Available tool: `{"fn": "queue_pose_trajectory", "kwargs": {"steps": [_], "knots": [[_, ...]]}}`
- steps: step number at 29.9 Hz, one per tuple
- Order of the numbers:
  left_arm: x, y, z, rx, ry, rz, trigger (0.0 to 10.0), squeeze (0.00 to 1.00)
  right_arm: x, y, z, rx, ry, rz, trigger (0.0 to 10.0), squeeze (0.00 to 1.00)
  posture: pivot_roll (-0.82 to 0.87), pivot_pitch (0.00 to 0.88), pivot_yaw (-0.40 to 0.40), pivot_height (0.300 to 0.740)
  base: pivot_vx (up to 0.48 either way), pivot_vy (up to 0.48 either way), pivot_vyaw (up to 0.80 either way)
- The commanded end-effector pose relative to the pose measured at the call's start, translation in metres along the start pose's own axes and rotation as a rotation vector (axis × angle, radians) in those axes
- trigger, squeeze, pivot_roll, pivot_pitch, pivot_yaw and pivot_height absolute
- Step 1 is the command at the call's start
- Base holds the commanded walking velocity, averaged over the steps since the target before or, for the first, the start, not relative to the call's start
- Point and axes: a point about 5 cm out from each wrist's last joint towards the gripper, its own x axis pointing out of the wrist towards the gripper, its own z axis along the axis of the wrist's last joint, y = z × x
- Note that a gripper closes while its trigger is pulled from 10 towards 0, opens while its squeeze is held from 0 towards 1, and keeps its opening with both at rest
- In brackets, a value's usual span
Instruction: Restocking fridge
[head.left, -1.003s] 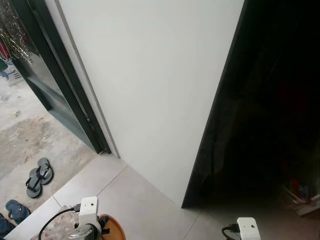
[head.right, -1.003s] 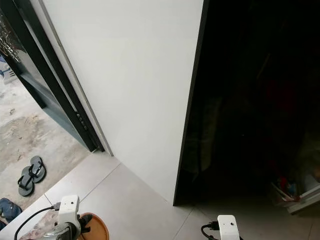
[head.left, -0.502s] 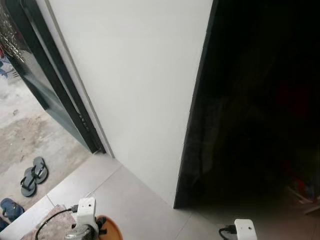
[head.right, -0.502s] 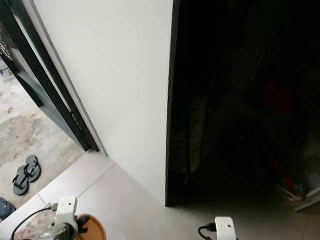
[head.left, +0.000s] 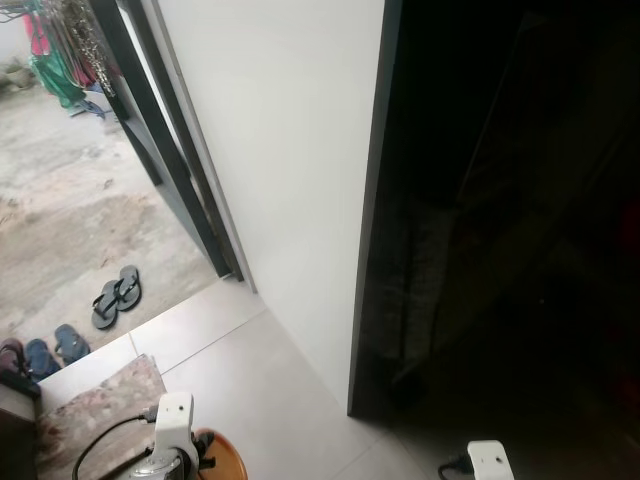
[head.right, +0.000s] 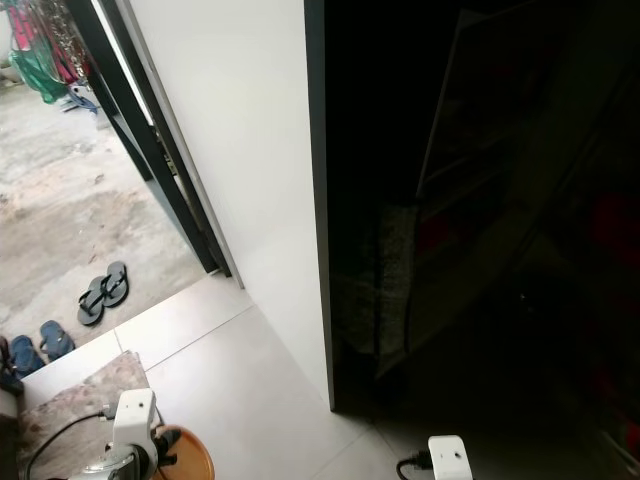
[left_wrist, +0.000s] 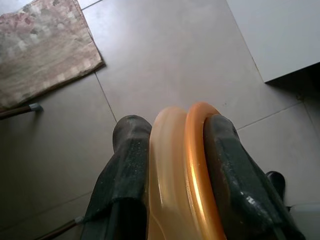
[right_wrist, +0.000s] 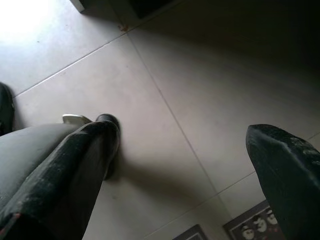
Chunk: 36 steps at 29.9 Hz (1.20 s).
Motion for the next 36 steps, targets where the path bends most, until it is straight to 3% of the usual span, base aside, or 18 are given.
{"fn": "queue_pose_trajectory", "kwargs": {"steps": [1, 15, 22, 36], "knots": [[-0.0021, 0.0010, -0.0164, 0.008, 0.068, -0.002, 10.0, 0.00, 0.0001, 0.0027, -0.0002, -0.003, 0.003, 0.006, 10.0, 0.00, -0.02, 0.085, 0.038, 0.740, 0.000, -0.281, 0.00], [-0.0020, 0.0002, -0.0165, 0.003, 0.066, -0.002, 10.0, 0.00, -0.0002, 0.0030, -0.0015, -0.033, 0.000, 0.009, 10.0, 0.00, -0.02, 0.083, 0.034, 0.740, 0.000, -0.282, 0.00], [-0.0020, 0.0005, -0.0163, 0.003, 0.066, 0.000, 10.0, 0.00, -0.0002, 0.0042, -0.0012, -0.029, -0.003, 0.006, 10.0, 0.00, -0.02, 0.084, 0.035, 0.740, 0.000, -0.283, 0.76], [-0.0022, 0.0006, -0.0169, 0.001, 0.066, 0.000, 10.0, 0.00, -0.0003, 0.0053, -0.0019, -0.045, -0.002, 0.011, 10.0, 0.00, -0.02, 0.088, 0.032, 0.740, 0.000, -0.279, 0.00]]}}
